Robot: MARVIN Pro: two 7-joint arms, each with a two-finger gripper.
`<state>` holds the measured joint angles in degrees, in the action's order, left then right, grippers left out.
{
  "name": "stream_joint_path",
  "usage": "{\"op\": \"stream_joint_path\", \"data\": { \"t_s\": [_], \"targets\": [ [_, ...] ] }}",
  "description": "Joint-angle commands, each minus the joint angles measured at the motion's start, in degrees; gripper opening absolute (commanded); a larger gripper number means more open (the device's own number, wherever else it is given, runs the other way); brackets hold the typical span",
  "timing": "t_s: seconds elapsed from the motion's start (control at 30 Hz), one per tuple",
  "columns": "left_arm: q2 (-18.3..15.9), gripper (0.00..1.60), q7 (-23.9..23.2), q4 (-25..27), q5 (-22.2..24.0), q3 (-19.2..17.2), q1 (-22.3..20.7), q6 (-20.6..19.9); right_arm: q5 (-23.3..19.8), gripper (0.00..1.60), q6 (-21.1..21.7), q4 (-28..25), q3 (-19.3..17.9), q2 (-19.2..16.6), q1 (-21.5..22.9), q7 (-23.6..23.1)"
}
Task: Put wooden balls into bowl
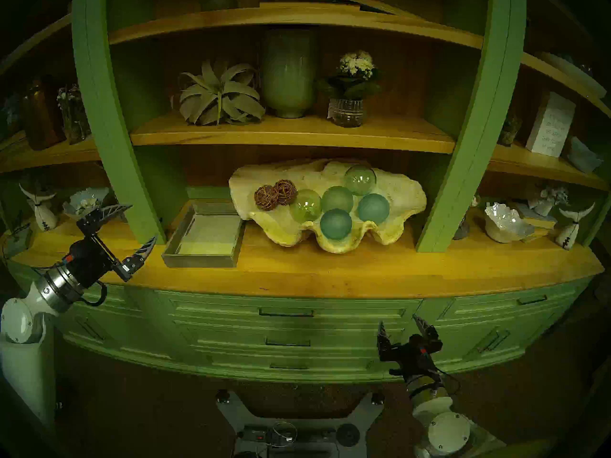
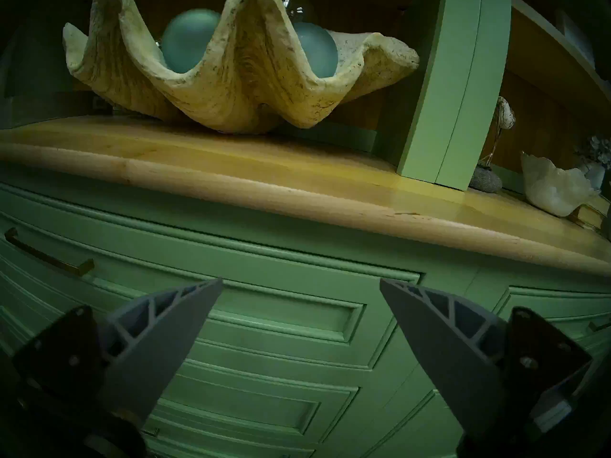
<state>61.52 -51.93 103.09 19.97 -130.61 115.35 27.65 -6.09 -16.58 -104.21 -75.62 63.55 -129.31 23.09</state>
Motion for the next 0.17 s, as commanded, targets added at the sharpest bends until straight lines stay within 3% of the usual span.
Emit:
{"op": "stream_joint_path", "data": {
  "t_s": [0.0, 0.13],
  "targets": [
    [-0.4, 1.6, 0.6, 1.5, 0.3, -1.1, -0.8, -0.1, 0.0, 1.6, -0.2, -1.8, -0.2, -0.1, 0.1, 0.0],
    [-0.4, 1.6, 0.6, 1.5, 0.3, -1.1, -0.8, -0.1, 0.0, 1.6, -0.2, -1.8, -0.2, -0.1, 0.1, 0.0]
  ]
}}
